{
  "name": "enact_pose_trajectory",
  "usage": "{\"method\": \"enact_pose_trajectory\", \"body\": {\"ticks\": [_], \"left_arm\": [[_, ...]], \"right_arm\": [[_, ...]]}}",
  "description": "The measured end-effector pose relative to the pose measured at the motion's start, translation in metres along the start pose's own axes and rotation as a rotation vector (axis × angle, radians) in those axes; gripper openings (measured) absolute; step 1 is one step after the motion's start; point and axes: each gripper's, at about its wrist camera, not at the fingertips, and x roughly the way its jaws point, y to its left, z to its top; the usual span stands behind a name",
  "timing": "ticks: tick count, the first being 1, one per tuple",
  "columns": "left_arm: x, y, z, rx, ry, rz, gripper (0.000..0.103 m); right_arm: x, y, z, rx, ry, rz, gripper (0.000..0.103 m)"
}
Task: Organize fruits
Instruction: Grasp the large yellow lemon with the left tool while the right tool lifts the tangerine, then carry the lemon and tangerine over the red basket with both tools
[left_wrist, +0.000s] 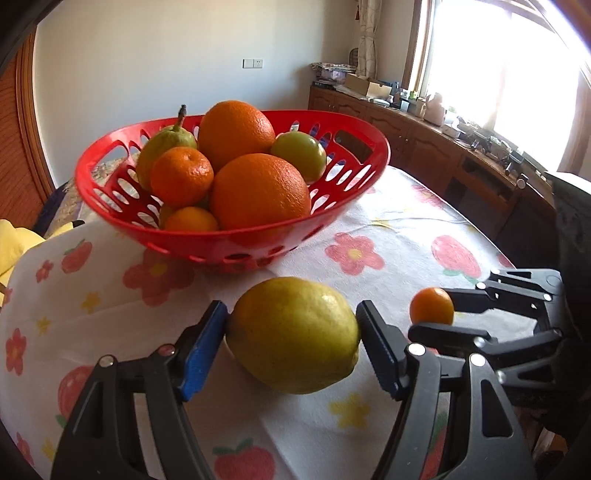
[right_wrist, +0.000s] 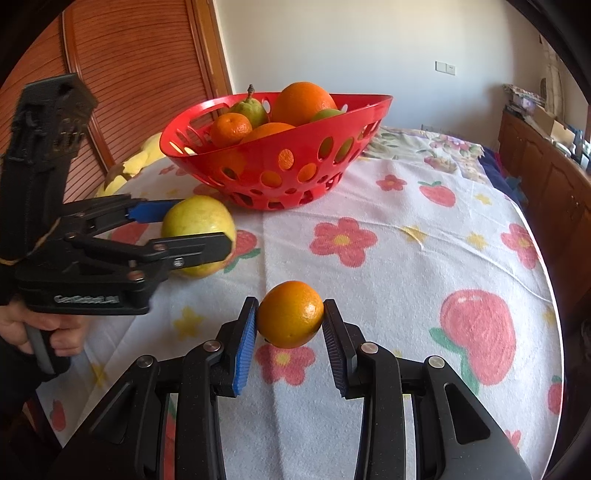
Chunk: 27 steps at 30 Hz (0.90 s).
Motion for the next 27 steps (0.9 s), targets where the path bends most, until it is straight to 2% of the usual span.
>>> {"method": "enact_pose_trajectory", "body": {"ticks": [9,16,21,27], "left_arm": [[-0.041,0.013,-0.007,-0.042,-0.057,-0.021,0.071],[-0.076,0.014,0.002,-0.036,-0.127,-0.025,0.071],[-0.092,0.021,0.017,-0.023,-0.176,0.005,0.071],[-0.094,0.035,0.036,-0.022,-0.206,0.046,0.071]], "right_arm": [[-0.002,0.002,0.002,-0.007,-0.006,-0.007,0.035],[-0.023,0.005,0.015,-0.015,-0.078,-0.005,0.035],[-0.038,0.005,0.033,-0.034,-0.122,-0.018,0.035],[-0.050,0.002,0.059,-0.070,-0.176,-0.037,0.035]]}}
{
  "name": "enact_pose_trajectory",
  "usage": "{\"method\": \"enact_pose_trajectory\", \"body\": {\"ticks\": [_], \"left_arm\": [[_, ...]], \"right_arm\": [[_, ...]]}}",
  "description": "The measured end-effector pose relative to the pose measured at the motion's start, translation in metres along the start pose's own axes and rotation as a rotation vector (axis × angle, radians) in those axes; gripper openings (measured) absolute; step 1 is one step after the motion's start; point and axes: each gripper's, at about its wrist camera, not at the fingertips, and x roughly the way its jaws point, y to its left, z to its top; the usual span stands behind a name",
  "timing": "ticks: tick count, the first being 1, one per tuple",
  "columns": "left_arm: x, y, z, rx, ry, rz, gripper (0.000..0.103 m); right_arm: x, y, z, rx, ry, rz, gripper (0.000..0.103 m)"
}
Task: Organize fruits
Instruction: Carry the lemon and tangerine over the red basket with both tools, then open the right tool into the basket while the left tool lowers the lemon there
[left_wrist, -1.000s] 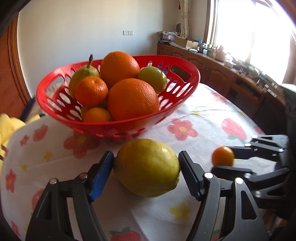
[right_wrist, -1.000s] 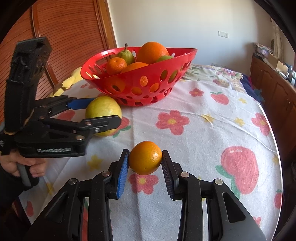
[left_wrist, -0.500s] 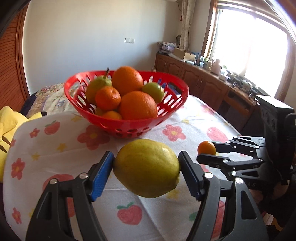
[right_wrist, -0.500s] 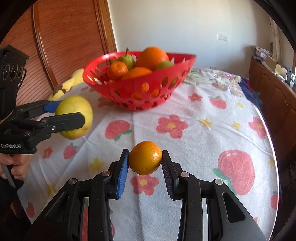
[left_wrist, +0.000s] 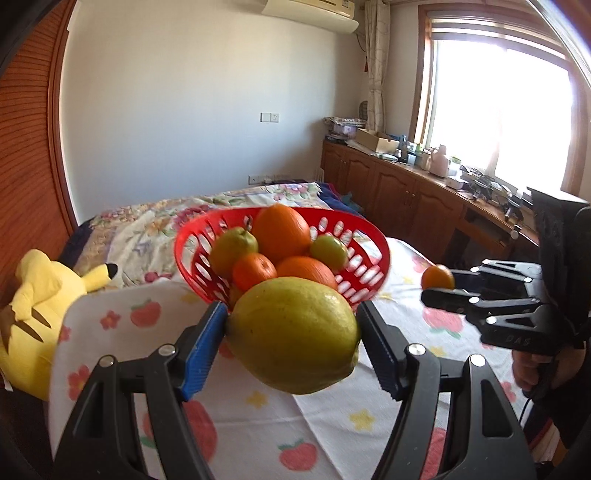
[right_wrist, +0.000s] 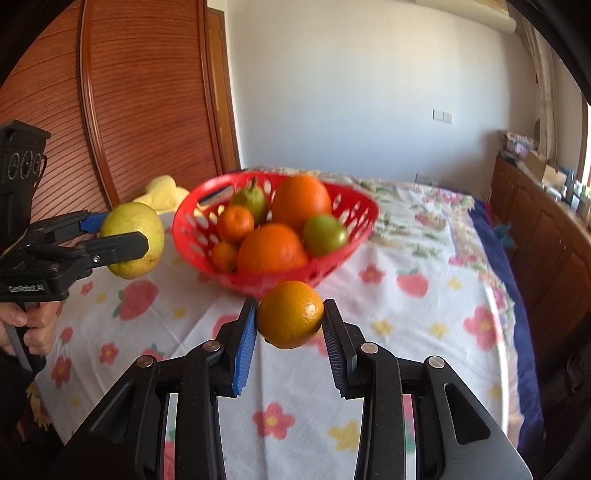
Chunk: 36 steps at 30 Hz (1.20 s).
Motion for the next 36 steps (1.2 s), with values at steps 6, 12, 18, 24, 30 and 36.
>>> {"method": "enact_pose_trajectory", "body": {"ticks": [6,12,18,24,30,36], "left_arm": [[0.011,0.010,0.012,-0.006,-0.009,0.024,0.071],[0.025,0.014,0.020,-0.011,-0.004,0.038,0.071],[0.038,0.019,0.023,-0.009,0.003,0.053,0.071],[0.053,0.021,0.022,-0.015,0.019,0.058,0.071],[0.065,0.020,0.022,-0.013,0.034,0.060,0.071],[0.073,0.013,0.023,0.003,0.044,0.057,0.072]], "right_arm": [[0.003,-0.003,0.032,-0.043,-0.046,0.002,0.035],[0.031,0.001,0.052,-0.086,-0.033,0.008,0.035],[0.059,0.001,0.054,-0.100,0.010,-0.002,0.035],[0.069,0.004,0.055,-0.114,0.016,-0.011,0.036],[0.070,0.001,0.052,-0.105,0.015,-0.010,0.036],[0.065,-0.007,0.050,-0.071,-0.004,-0.005,0.037]]}}
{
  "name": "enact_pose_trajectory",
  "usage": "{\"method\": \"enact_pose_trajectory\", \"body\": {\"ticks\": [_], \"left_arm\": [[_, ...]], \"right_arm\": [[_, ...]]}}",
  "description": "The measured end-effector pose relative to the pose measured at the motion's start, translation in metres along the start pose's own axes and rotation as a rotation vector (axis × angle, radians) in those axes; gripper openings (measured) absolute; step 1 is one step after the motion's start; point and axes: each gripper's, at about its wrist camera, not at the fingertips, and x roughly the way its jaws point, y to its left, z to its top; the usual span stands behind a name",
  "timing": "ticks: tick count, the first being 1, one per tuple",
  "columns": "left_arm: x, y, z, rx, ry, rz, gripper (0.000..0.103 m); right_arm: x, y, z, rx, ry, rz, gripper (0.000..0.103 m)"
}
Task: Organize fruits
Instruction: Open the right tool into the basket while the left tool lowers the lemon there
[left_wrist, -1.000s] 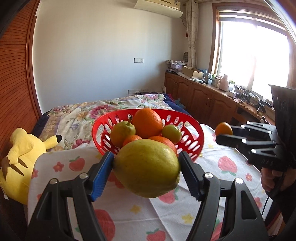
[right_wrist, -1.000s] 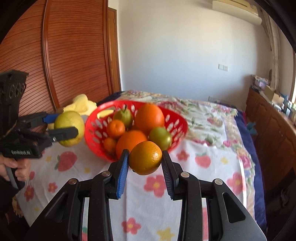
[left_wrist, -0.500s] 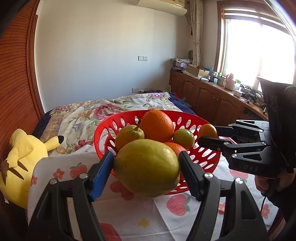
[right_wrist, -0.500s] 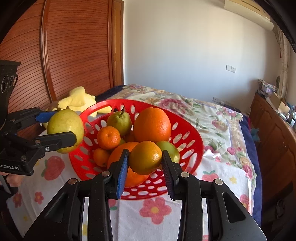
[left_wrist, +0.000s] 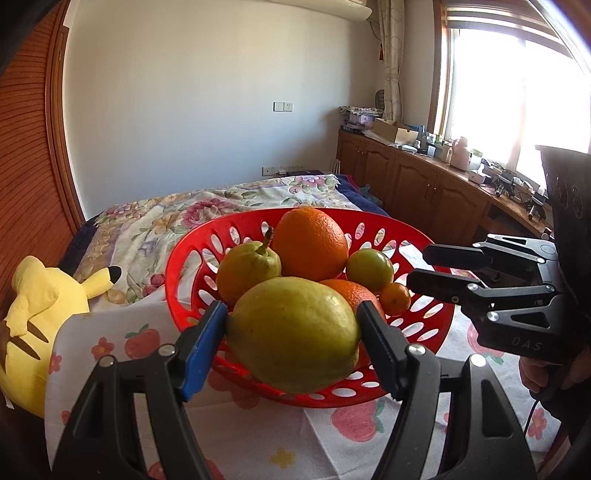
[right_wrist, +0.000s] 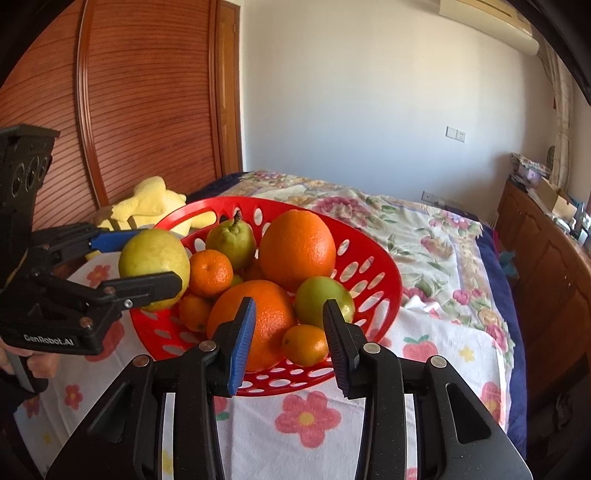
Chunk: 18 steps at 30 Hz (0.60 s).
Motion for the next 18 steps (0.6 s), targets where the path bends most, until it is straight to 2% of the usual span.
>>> {"method": "enact_pose_trajectory", "body": {"ticks": [8,16,18], "left_arm": [[0.008,-0.012,-0.002,0.049,0.007,0.039,0.072],[0.007,-0.011,-0.005,0.041,0.020,0.039,0.072],[0.003,-0.011,-0.005,0.041,-0.002,0.047,0.073]], "right_arm": [[-0.004,0.001,0.001,0.008,-0.014,0.006,0.038],[-0.003,0.003,-0.004,0.009,-0.007,0.012,0.039],[-0.002,0.002,-0.006,0.009,-0.003,0.013,0.039]]}}
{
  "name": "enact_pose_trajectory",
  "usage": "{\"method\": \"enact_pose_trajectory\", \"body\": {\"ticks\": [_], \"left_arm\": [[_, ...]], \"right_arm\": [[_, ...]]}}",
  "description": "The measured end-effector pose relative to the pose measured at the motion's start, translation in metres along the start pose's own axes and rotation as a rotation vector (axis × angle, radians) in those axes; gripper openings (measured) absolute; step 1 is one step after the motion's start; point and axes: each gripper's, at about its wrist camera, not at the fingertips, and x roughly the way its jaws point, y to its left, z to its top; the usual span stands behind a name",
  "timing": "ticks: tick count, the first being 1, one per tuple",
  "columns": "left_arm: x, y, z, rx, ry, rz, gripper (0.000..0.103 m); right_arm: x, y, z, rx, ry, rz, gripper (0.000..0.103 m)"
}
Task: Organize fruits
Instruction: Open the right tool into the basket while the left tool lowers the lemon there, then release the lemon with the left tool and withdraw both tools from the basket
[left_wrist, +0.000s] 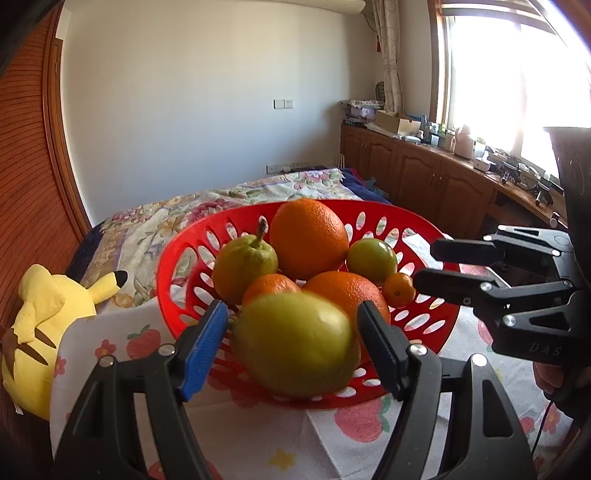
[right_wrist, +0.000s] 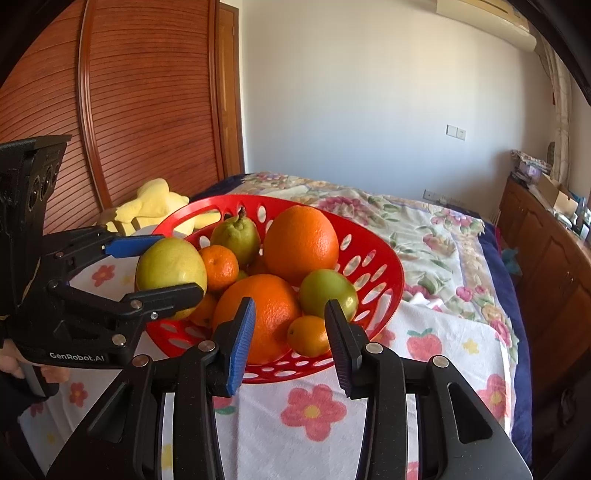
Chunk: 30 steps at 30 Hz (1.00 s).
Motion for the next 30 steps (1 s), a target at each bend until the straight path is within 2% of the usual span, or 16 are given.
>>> {"method": "enact_pose_trajectory", "body": {"ticks": [3,16,30], "left_arm": [[-0.006,0.001,0.002,0.000,-0.025,0.002,0.073],[-0.017,0.004,-0.002,-0.029,-0.027,0.029,0.073],[-0.079,-0.015,-0.013,-0.018,-0.090,0.069,0.073]], "right_arm": [[0.000,0.000,-0.003,-0.002,0.004,0.001,0.040],[-0.009,0.001,-0.009,0.042,-0.002,-0.004,0.040],[-0.060,0.017,-0.019,0.096,-0.054,-0.020,0.042]]}}
